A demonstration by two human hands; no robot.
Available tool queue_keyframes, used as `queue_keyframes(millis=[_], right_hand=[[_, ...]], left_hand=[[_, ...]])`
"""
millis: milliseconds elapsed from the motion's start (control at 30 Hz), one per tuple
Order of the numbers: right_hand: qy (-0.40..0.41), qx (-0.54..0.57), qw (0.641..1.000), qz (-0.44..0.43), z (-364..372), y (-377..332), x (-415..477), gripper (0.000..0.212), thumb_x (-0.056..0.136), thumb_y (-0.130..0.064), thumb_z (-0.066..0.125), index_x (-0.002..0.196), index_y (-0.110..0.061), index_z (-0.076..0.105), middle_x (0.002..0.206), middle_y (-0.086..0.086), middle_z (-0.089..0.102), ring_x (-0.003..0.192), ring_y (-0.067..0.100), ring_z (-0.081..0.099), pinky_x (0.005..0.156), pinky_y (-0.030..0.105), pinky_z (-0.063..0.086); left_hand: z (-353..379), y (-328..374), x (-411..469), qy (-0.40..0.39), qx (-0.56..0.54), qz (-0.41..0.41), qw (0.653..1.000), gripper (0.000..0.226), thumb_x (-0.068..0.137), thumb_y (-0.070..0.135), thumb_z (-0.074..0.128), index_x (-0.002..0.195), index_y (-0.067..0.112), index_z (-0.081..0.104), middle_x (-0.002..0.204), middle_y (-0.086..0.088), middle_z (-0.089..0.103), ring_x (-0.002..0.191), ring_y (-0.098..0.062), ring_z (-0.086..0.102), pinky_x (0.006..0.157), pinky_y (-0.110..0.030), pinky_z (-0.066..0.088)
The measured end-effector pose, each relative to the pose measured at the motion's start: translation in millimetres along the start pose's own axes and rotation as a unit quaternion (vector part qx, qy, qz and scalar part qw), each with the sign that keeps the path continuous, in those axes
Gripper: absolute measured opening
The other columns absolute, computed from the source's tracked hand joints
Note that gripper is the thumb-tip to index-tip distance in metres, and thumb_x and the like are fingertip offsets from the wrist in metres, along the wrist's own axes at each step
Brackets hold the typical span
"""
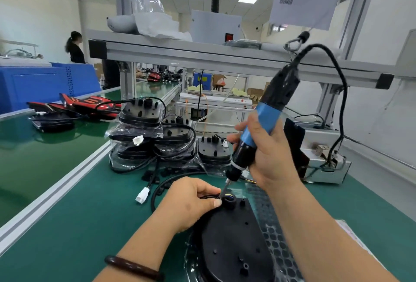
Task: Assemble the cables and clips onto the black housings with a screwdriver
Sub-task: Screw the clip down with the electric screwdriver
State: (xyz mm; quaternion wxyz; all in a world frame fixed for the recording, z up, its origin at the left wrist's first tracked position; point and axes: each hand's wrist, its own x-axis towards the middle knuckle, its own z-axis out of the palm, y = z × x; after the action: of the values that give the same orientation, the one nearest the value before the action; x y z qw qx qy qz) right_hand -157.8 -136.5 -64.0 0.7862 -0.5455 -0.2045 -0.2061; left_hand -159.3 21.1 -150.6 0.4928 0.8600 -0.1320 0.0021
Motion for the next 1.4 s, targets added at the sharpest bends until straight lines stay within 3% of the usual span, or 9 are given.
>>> queue_keyframes(millis=[200, 367, 500, 800, 1000, 1133, 1400], right_hand=[[0.035, -0.097, 0.991, -0.081, 9, 13, 1, 0.020, 0.081, -0.040, 0.067, 0.092, -0.030, 0.054, 0.074, -0.002, 0.056, 0.058, 0.015, 0.057, 0.062, 0.029, 0.053], [0.051, -0.087, 0.990, -0.099, 10, 13, 1, 0.035, 0.078, -0.046, 0.068, 0.099, -0.023, 0.052, 0.076, 0.002, 0.055, 0.057, 0.017, 0.056, 0.059, 0.028, 0.051], [0.042, -0.091, 0.991, -0.092, 11, 13, 2, 0.026, 0.083, -0.039, 0.066, 0.098, -0.023, 0.051, 0.078, 0.006, 0.054, 0.059, 0.019, 0.055, 0.058, 0.026, 0.050], [-0.010, -0.130, 0.986, -0.104, 17, 13, 3, 0.024, 0.083, -0.035, 0.067, 0.095, -0.023, 0.050, 0.075, 0.006, 0.053, 0.054, 0.018, 0.056, 0.055, 0.022, 0.049], [-0.068, -0.161, 0.980, -0.096, 26, 16, 10, 0.018, 0.074, -0.043, 0.070, 0.079, -0.044, 0.053, 0.064, -0.006, 0.057, 0.052, 0.018, 0.057, 0.054, 0.033, 0.052], [-0.084, -0.153, 0.981, -0.083, 27, 19, 13, 0.022, 0.071, -0.039, 0.073, 0.082, -0.043, 0.054, 0.067, -0.008, 0.056, 0.051, 0.018, 0.055, 0.054, 0.030, 0.050], [-0.095, -0.147, 0.982, -0.076, 27, 21, 13, 0.023, 0.073, -0.031, 0.071, 0.083, -0.040, 0.053, 0.070, -0.002, 0.055, 0.051, 0.019, 0.053, 0.054, 0.030, 0.049]], left_hand=[[1, 0, 1, 0.002, 0.000, 0.006, 1.000, 0.020, 0.079, 0.025, 0.078, 0.098, 0.032, 0.073, 0.091, 0.021, 0.071, 0.087, 0.012, 0.063, 0.086, -0.012, 0.048], [1, 0, 2, -0.001, -0.015, 0.012, 1.000, 0.019, 0.079, 0.022, 0.077, 0.085, 0.040, 0.072, 0.085, 0.022, 0.073, 0.084, 0.009, 0.066, 0.086, -0.017, 0.051], [2, 0, 2, -0.006, -0.030, 0.017, 0.999, 0.023, 0.079, 0.018, 0.076, 0.078, 0.041, 0.073, 0.083, 0.022, 0.073, 0.083, 0.006, 0.067, 0.087, -0.021, 0.052], [2, 2, 2, -0.016, -0.044, 0.037, 0.998, 0.039, 0.079, 0.017, 0.075, 0.074, 0.055, 0.070, 0.083, 0.024, 0.072, 0.082, 0.008, 0.067, 0.078, -0.013, 0.048], [1, 1, 2, -0.014, -0.043, 0.041, 0.998, 0.041, 0.079, 0.018, 0.076, 0.072, 0.058, 0.069, 0.084, 0.027, 0.071, 0.084, 0.011, 0.065, 0.079, -0.011, 0.047], [-1, -1, 3, -0.030, -0.055, 0.041, 0.997, 0.038, 0.079, 0.014, 0.077, 0.071, 0.051, 0.072, 0.086, 0.026, 0.072, 0.086, 0.010, 0.065, 0.072, -0.004, 0.044], [1, 0, 4, -0.010, -0.017, 0.039, 0.999, 0.026, 0.073, 0.020, 0.082, 0.077, 0.043, 0.070, 0.087, 0.029, 0.070, 0.087, 0.015, 0.063, 0.078, -0.005, 0.044]])
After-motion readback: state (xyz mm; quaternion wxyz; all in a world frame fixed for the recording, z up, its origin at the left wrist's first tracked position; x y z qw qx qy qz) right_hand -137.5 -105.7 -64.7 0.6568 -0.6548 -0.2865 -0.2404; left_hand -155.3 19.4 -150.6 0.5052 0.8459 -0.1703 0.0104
